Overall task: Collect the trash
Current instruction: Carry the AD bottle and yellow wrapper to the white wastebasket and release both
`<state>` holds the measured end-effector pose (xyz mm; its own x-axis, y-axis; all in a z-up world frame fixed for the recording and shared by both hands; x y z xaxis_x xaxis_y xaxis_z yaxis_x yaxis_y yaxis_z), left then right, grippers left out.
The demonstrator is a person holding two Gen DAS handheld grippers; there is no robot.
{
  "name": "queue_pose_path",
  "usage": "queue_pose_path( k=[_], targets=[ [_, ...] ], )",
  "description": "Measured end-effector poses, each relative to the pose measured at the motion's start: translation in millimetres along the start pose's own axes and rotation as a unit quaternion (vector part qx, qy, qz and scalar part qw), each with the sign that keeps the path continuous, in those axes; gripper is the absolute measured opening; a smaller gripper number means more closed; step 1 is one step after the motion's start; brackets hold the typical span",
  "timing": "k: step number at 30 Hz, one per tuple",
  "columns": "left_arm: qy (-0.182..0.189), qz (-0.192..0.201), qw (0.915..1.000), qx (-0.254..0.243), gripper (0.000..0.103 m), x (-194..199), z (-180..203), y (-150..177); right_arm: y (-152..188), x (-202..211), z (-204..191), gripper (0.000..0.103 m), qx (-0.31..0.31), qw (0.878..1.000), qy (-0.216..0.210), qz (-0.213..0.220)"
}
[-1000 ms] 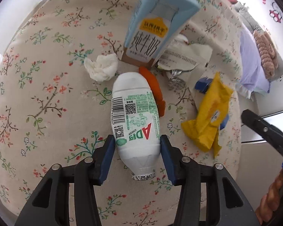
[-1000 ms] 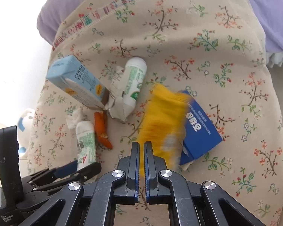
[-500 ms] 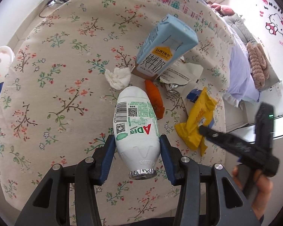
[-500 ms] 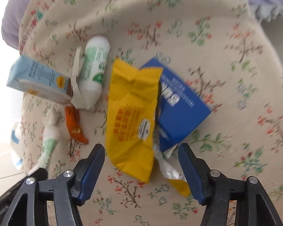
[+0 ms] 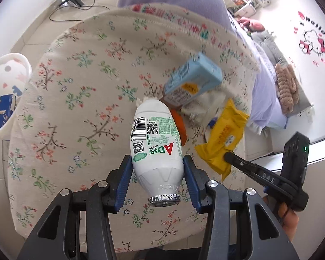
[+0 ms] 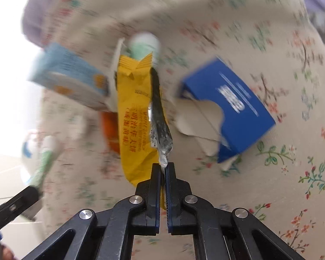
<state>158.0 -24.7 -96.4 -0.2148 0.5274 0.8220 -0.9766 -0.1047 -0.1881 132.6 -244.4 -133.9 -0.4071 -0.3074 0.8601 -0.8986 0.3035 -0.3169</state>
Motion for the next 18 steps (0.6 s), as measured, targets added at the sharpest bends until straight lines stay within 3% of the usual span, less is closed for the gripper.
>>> queue_pose_path(
  k=[6, 9, 18],
  targets=[
    [0.026, 0.013, 0.9994, 0.022, 0.05, 27, -14, -13, -5, 37, -13, 0.003, 0.01, 0.999, -0.008, 0.046],
    [0.035, 0.035, 0.9982, 0.035, 0.05, 48, -25, -25, -19, 59, -25, 0.003, 0.018, 0.996, -0.009, 0.089],
    [0.058, 0.093, 0.9879, 0.109, 0.05, 118, -92, -67, -37, 86, -88, 0.003, 0.094, 0.979, -0.04, 0.175]
  ],
)
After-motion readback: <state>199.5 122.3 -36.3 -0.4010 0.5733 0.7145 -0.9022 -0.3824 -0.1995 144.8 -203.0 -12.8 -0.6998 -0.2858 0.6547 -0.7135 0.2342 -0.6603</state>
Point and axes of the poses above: each gripper's, at about its wrist camera, not at the fingertips, and x roughly against the way its jaws point, z to its right, y to its underside, the point moved 6 cm from there along -x, roughly the way its jaws point, and after that the axes turned 9 degrees about x, right-handed, at the moved point
